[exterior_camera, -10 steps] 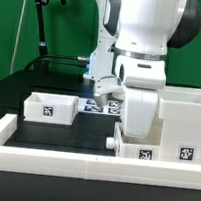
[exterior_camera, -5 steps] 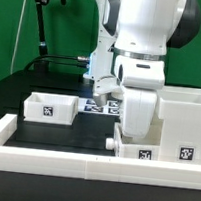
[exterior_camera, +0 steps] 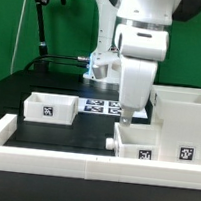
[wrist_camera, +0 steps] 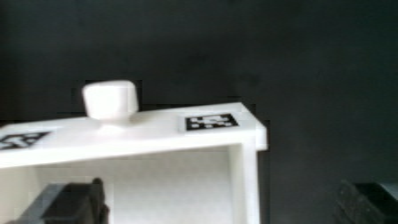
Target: Assemble drawer
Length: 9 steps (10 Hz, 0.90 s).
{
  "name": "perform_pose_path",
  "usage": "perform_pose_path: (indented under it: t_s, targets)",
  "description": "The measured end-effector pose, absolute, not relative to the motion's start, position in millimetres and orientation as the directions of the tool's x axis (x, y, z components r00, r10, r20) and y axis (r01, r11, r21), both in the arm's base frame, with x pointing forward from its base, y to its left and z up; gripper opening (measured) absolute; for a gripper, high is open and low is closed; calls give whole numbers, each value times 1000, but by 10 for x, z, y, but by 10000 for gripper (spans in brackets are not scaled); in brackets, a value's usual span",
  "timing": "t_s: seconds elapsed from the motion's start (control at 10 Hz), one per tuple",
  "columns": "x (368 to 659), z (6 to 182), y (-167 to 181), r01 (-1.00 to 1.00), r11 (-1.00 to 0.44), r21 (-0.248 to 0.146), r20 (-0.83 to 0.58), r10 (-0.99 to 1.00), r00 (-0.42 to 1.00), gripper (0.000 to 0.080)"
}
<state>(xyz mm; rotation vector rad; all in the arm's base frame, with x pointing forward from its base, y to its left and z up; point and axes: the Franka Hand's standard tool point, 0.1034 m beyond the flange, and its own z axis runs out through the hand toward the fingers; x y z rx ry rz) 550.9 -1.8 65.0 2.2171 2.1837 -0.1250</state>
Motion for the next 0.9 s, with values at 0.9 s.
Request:
perform_pose_path:
  t_s: [0.9]
  targets:
    - [5452,437,-652,995,55,-83,45,998,-51,649]
